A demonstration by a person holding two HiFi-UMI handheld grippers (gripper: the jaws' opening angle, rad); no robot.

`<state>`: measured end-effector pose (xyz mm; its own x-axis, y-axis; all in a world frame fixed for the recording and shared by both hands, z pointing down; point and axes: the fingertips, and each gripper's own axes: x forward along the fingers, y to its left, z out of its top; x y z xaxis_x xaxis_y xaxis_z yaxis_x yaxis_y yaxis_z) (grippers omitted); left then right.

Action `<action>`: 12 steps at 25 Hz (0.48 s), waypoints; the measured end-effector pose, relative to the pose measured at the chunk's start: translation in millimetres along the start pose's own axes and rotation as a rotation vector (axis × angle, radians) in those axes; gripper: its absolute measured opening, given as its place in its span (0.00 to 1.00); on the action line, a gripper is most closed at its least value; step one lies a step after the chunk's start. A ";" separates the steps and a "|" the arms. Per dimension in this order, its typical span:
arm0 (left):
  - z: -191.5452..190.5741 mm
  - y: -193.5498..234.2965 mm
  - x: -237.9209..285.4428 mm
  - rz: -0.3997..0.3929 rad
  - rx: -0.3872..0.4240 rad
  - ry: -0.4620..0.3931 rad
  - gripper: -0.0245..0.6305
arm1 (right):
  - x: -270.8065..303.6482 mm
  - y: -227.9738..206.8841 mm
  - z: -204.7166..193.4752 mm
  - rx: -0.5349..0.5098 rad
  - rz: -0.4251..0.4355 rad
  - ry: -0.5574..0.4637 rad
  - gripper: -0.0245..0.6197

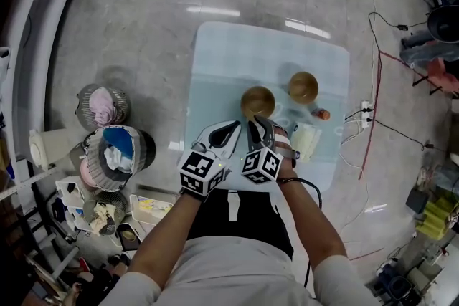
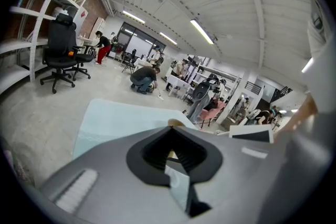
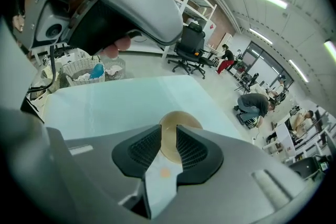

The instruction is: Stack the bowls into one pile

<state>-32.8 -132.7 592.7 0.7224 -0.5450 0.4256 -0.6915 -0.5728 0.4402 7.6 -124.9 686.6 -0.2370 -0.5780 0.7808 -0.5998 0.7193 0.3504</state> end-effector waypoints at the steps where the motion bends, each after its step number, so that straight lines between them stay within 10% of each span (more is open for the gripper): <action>1: 1.3 -2.6 -0.4 -0.004 0.004 -0.001 0.05 | -4.1 -1.1 1.5 0.005 -0.007 -0.005 0.15; 12: 23.6 -39.0 1.7 -0.068 0.060 -0.031 0.05 | -63.7 -26.5 14.1 0.097 -0.109 -0.067 0.14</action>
<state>-4.6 -125.7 557.7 0.7679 -0.5218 0.3717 -0.6403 -0.6441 0.4186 27.8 -112.6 620.3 -0.2145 -0.6774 0.7036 -0.6947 0.6122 0.3776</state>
